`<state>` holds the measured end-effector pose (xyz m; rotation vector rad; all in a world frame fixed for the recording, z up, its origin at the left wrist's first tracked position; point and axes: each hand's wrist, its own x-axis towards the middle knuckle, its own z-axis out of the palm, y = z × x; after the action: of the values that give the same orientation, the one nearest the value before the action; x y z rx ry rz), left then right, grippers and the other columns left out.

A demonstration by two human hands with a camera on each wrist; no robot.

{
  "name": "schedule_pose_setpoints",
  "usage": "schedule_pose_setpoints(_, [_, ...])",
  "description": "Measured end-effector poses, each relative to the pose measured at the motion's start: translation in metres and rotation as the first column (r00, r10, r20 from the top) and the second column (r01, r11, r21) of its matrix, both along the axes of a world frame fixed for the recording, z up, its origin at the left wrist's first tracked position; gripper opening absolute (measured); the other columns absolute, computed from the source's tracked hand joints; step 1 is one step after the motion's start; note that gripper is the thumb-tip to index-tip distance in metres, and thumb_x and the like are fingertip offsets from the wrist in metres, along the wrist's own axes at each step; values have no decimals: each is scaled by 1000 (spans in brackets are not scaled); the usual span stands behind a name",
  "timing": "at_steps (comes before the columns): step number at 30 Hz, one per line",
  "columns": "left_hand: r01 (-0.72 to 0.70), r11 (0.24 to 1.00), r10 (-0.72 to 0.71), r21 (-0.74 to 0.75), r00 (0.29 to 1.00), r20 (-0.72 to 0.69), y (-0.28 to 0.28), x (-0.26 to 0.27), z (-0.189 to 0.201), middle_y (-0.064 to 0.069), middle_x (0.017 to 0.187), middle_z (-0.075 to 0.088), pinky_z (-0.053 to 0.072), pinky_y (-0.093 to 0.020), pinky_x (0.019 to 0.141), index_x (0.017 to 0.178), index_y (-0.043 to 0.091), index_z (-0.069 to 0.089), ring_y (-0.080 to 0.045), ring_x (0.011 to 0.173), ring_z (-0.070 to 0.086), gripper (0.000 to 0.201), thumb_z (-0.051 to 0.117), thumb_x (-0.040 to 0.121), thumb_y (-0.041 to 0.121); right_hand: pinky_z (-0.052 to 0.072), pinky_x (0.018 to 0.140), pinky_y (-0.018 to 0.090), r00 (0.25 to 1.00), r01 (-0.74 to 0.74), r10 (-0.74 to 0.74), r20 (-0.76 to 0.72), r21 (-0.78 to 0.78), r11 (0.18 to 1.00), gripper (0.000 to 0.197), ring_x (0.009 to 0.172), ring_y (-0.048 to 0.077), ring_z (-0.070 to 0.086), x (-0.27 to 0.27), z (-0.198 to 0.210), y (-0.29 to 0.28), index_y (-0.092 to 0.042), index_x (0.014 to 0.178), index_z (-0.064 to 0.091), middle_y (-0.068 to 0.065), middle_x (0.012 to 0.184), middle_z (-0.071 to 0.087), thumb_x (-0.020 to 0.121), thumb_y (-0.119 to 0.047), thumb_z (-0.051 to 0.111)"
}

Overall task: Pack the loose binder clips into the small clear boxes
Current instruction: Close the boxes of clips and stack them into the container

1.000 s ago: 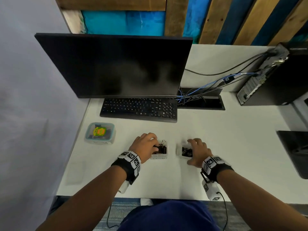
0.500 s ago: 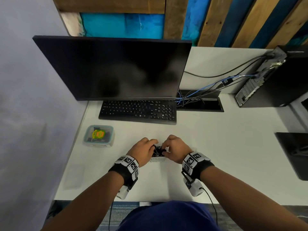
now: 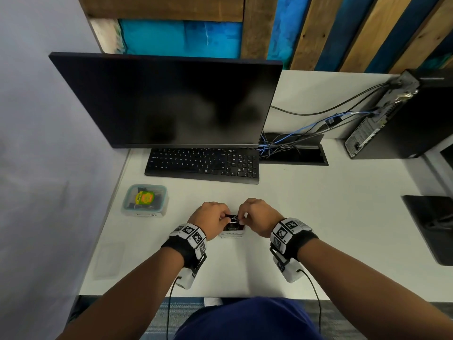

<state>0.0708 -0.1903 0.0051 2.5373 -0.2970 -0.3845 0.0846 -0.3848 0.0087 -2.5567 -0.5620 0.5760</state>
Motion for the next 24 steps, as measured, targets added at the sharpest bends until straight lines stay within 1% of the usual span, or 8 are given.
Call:
schedule_pose_setpoints(2, [10,1000,-10,19,1000,-17,1,2,0,4,99,68,51,-26,78,107,24,70,-12,86,61,19,62,91,29,47,83,28,1000,3,-3,1,-7,1000,11,89,17,56,1,4,-3,-15,97,69,4,102,65,92,-14,60])
schedule_pose_setpoints(4, [27,999,-26,45,999,-22,1,2,-1,4,98,67,50,-25,77,106,24,71,-14,87,62,18,62,90,29,47,79,25,1000,4,-4,-6,0,1000,10,90,16,60,1,7,-4,-15,96,69,1,98,68,92,-15,61])
schedule_pose_setpoints(7, [70,994,-71,85,998,2,-3,1,-1,3,101,60,47,-23,79,106,22,70,-16,92,59,19,60,90,27,46,70,19,998,65,-63,-22,61,996,5,79,10,63,0,8,-5,-19,87,68,-7,87,69,85,-16,65])
schedule_pose_setpoints(9, [83,990,-84,111,996,4,-4,2,-2,2,104,57,49,-26,83,106,21,70,-18,94,59,21,59,90,27,45,64,16,990,138,-134,-38,123,983,9,72,7,62,1,9,-4,-23,79,66,-10,78,67,79,-14,67])
schedule_pose_setpoints(13, [110,979,-109,174,994,-13,-5,5,-4,-1,107,55,49,-28,83,106,18,72,-22,95,60,23,53,94,25,41,55,8,963,269,-269,-30,202,942,14,61,1,54,4,15,-5,-18,77,65,-14,67,60,74,-4,66])
schedule_pose_setpoints(16, [149,961,-150,234,989,-14,-9,5,-4,-3,106,55,51,-30,82,105,14,72,-24,94,60,26,50,95,24,41,57,7,956,288,-293,-4,200,937,15,65,4,57,10,16,-8,-18,81,67,-10,72,63,77,-4,66])
schedule_pose_setpoints(19, [151,961,-156,233,988,4,-13,6,-2,-3,108,56,51,-31,83,110,16,68,-23,97,59,25,55,93,29,43,65,7,965,255,-261,6,192,948,17,75,9,63,12,13,-8,-20,88,68,-7,82,68,80,-5,66])
schedule_pose_setpoints(24, [-29,996,28,89,1000,14,-3,7,0,2,111,53,49,-30,82,107,21,58,-19,99,58,21,52,88,14,41,64,4,980,185,-195,33,194,963,17,70,6,60,10,9,-2,-16,90,70,-7,80,68,82,-2,63])
